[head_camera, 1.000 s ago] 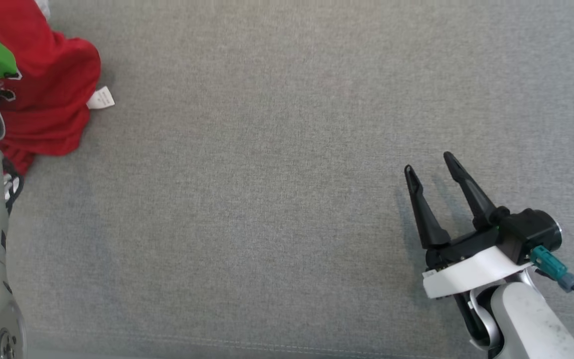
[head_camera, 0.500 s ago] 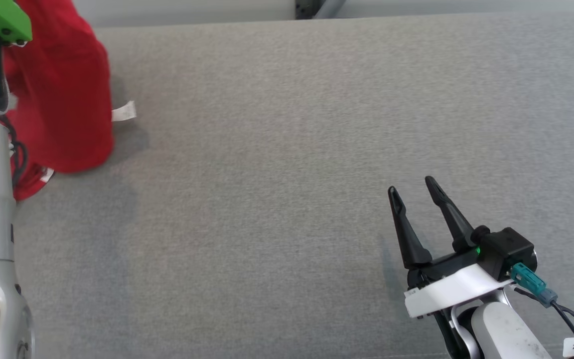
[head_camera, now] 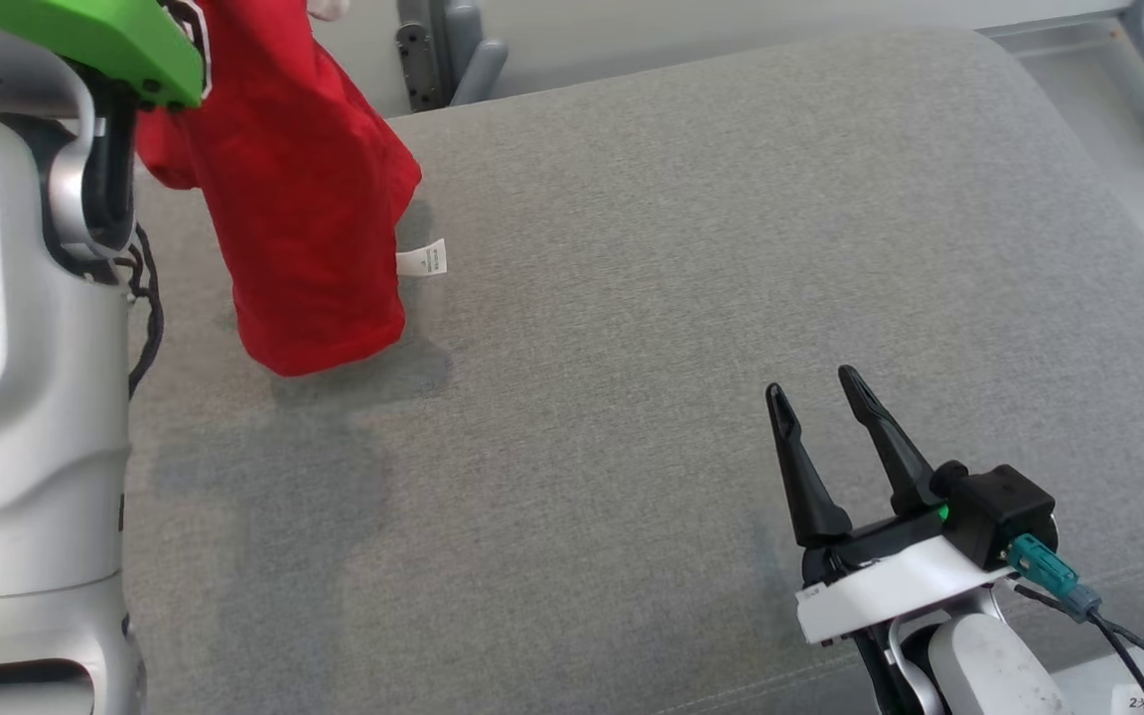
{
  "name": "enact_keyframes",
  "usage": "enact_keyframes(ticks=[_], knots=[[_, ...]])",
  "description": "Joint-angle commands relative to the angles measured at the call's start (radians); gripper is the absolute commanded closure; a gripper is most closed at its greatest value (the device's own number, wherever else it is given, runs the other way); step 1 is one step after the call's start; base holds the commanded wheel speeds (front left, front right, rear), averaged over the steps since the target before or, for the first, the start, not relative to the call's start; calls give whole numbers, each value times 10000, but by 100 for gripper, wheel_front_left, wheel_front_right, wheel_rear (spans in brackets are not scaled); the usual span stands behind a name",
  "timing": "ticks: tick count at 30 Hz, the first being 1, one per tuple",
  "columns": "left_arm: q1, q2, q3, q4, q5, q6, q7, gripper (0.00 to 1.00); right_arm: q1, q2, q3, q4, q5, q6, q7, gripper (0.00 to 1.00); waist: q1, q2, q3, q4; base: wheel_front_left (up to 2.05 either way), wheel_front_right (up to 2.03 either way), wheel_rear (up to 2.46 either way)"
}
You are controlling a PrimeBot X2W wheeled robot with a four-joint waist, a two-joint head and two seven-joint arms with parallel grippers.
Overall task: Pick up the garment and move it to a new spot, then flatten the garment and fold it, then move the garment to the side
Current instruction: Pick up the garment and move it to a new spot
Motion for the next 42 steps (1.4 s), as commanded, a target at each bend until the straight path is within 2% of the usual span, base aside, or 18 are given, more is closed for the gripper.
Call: enact_keyframes(ticks=[1,7,13,21,22,23,24,26,27,28,32,35,38,42], knots=[[186,-71,-50,-131,-73,39,77,100,51,29,-1,11,42,1,-13,0,1,-1,-228,-763,0,0,0],[739,-482,-471,-511,-144,125,393,100,49,76,34,-42,128,-1,-13,0,1,-1,-105,-1313,0,0,0],[1808,-852,-895,-55,-235,197,301,100,-15,114,2,-115,165,1,-13,0,1,-1,185,-1594,0,0,0],[3341,-1292,-1500,1661,-280,215,-1010,100,-195,131,23,-127,213,1,-13,0,1,-1,599,-1694,0,0,0],[3435,-1321,-1597,1940,-246,229,-1221,90,-209,134,25,-130,209,1,-13,0,1,-1,632,-1696,0,0,0],[3500,-1352,-1713,2220,-161,253,-1459,70,-218,134,23,-130,202,0,-13,0,1,-1,658,-1696,0,0,0],[3530,-1375,-1822,2500,-85,262,-1712,59,-236,135,19,-130,199,0,-13,0,1,-1,676,-1695,0,0,0],[3563,-1396,-1934,3061,-128,282,-2148,54,-284,136,35,-104,186,-1,-13,0,1,-1,674,-1702,0,0,0],[3537,-1412,-1987,3318,-135,298,-2392,29,-306,137,62,-85,177,0,-13,0,1,-1,659,-1709,0,0,0],[3511,-1428,-2038,3550,-139,345,-2627,0,-311,138,94,-68,171,0,-13,0,1,-1,626,-1717,0,0,0],[3464,-1482,-2156,4031,-351,364,-3202,0,-239,137,109,-46,188,0,-13,0,1,-1,472,-1696,0,0,0],[3405,-1494,-2335,4146,-382,539,-3526,0,-118,139,110,-23,171,0,-13,0,1,-1,255,-1580,0,0,0],[3607,-1500,-2608,3781,-451,646,-3729,0,19,118,52,-15,132,0,-13,0,1,-1,4,-1374,0,0,0],[4132,-1481,-2438,3008,-507,1024,-3796,0,149,79,-31,-20,73,0,-13,0,1,-1,-316,-1013,0,0,0]])
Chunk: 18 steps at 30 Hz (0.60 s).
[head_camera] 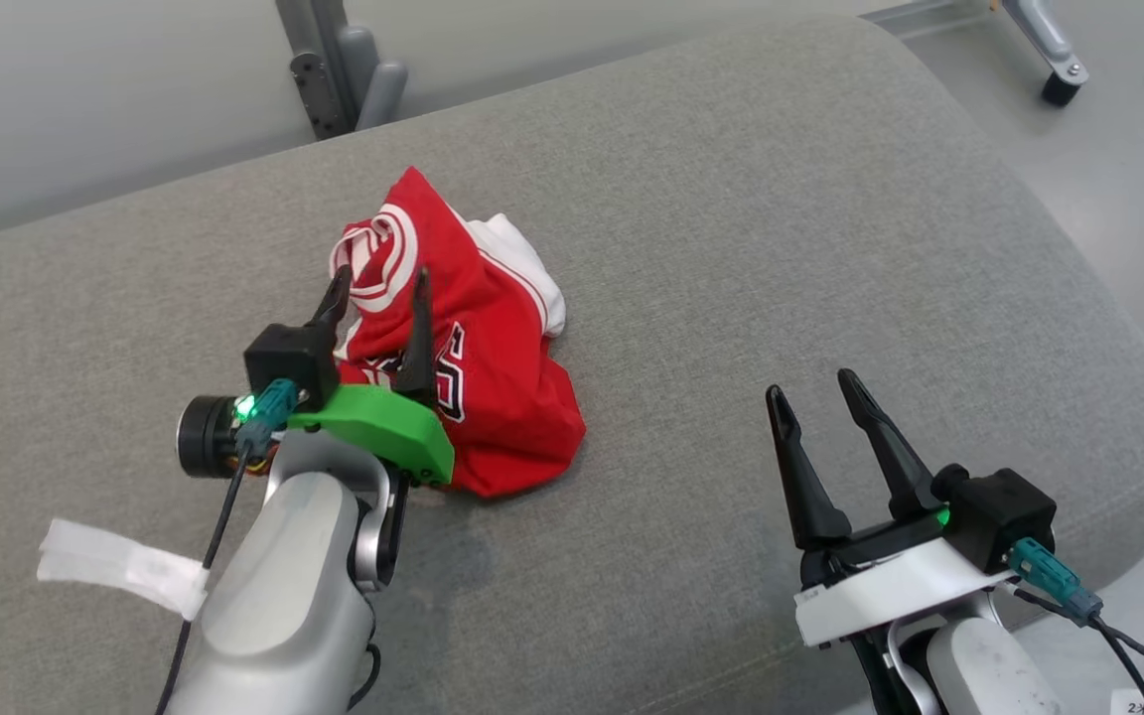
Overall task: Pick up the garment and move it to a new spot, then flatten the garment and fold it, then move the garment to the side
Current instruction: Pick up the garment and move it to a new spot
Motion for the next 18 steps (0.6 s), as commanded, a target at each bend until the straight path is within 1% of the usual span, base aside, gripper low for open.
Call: enact_keyframes(ticks=[1,4,9,16,17,18], knots=[[348,54,207,-371,-25,146,-69,0,135,-37,-34,-16,-78,0,-13,0,0,-1,-343,404,0,0,0],[1129,118,656,-1266,71,271,-63,0,235,-82,-52,-61,-100,-1,-15,0,0,-1,-546,725,0,0,0],[2543,276,1384,-2722,420,44,-67,0,444,-119,-172,-58,-175,-1,-13,0,0,-1,-824,1189,0,0,0],[4404,217,2375,-4214,1305,245,-69,0,727,-120,-349,-50,-242,0,-13,0,0,-1,-1111,1718,0,0,0],[4592,199,2443,-4437,1452,173,-69,0,776,-135,-371,-59,-247,0,-13,0,0,-1,-1138,1788,0,0,0],[5107,137,2725,-4571,1260,77,-60,0,869,-142,-421,-72,-230,0,-13,0,0,-1,-1198,1904,0,0,0]])
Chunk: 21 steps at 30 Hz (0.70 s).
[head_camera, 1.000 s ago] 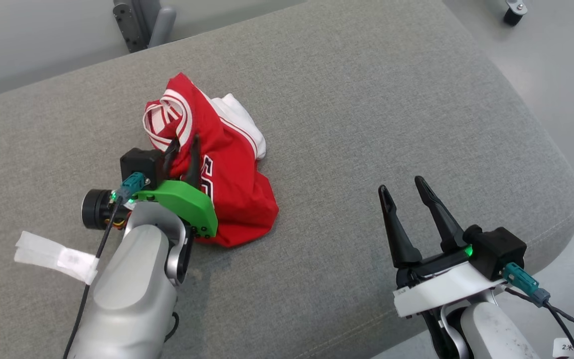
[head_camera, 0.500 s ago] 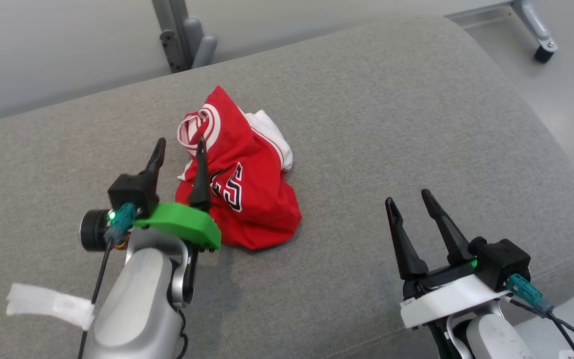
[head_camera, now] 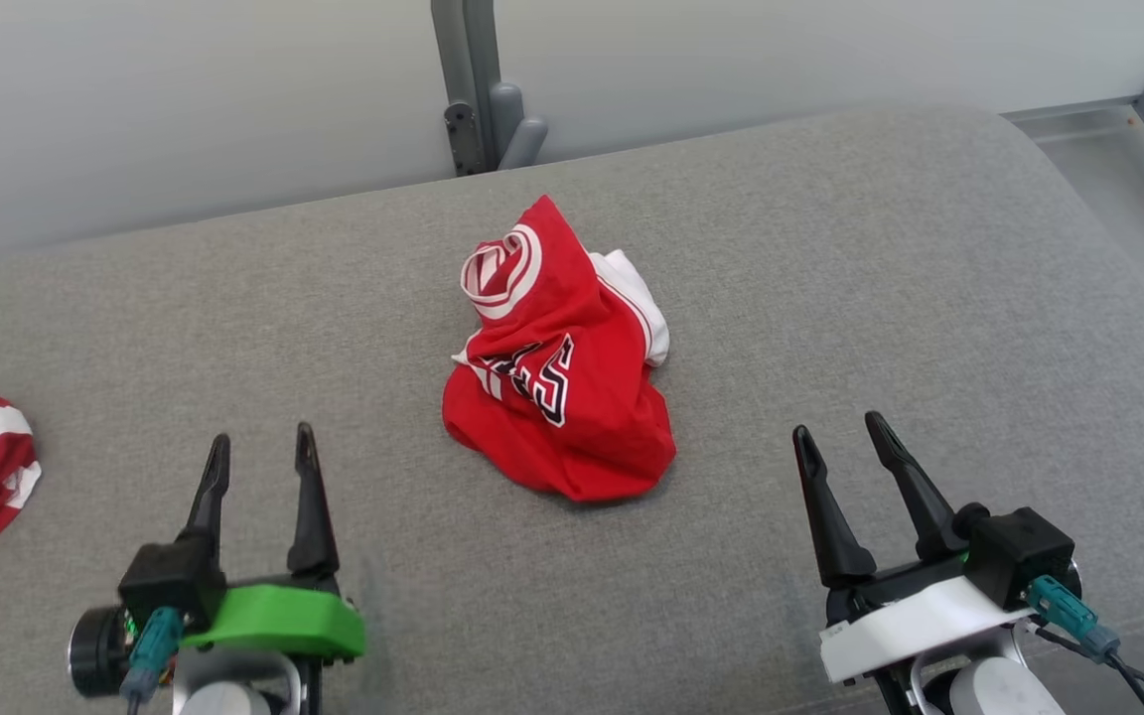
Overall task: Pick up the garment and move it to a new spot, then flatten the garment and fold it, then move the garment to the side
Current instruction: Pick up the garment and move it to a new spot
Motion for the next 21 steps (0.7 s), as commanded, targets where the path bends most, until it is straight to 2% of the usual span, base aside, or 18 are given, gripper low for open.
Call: enact_keyframes(ticks=[1,11,17,21], knots=[[401,-30,178,-194,-148,-182,-23,0,162,-44,-49,-38,-10,-1,-13,0,0,-1,-213,282,0,0,0],[1335,-128,512,-530,522,-290,-23,0,296,-53,-120,-70,25,-1,-13,0,0,-1,-311,444,0,0,0],[1604,-132,468,-633,243,44,-23,0,423,-52,-145,-96,33,-1,-13,0,0,-1,-355,481,0,0,0],[1737,-134,426,-736,402,-7,-23,0,498,-75,-167,-142,-66,-1,-13,0,0,-1,-399,472,0,0,0]])
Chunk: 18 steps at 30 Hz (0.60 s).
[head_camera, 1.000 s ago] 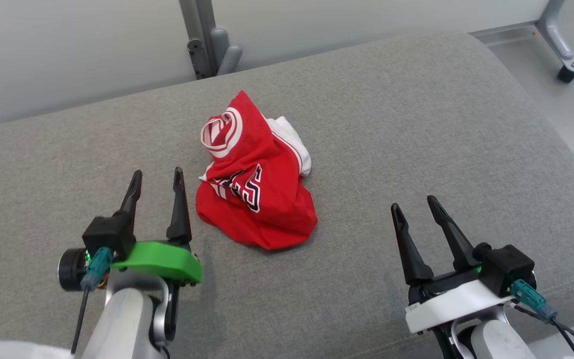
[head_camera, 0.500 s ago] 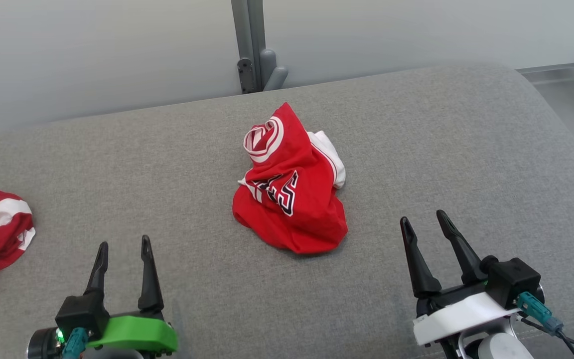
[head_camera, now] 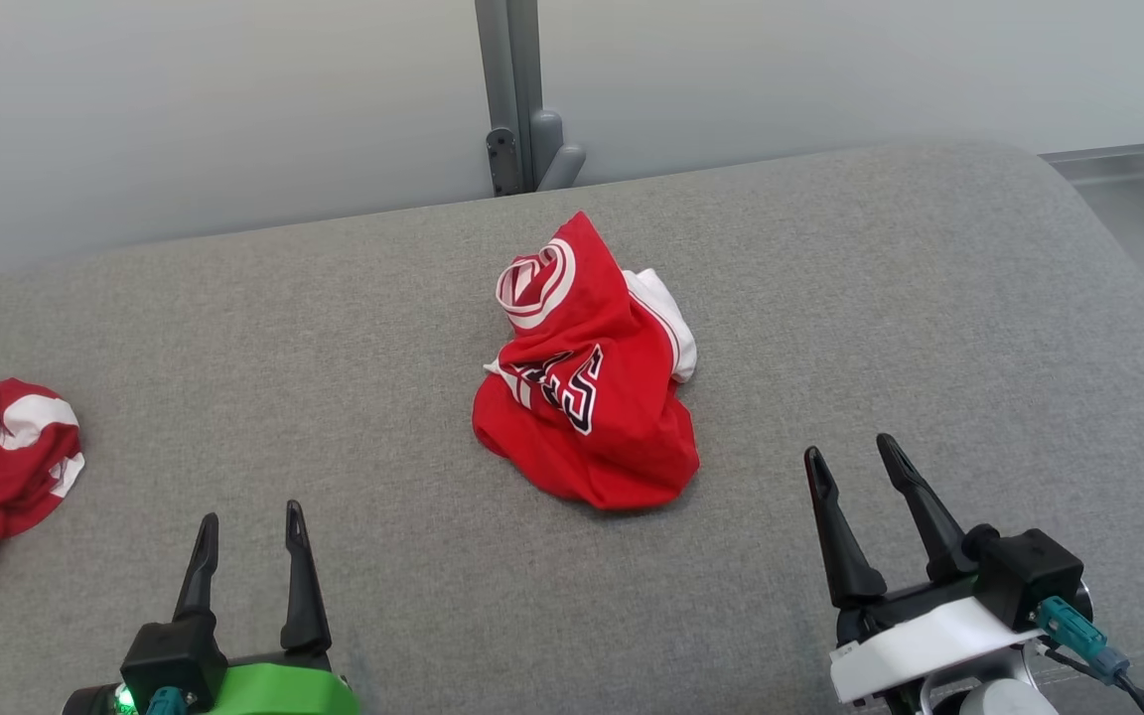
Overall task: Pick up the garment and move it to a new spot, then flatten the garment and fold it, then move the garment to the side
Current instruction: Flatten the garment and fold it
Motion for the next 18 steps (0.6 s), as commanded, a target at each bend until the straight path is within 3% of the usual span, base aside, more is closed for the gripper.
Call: enact_keyframes(ticks=[1,18], knots=[[187,2,-14,-81,116,-79,-23,0,78,-26,-30,-59,-61,0,-13,0,0,0,-14,-9,0,0,0],[637,4,-61,-375,457,-155,-23,0,322,-44,-84,-111,-242,0,-13,0,0,0,-217,83,0,0,0]])
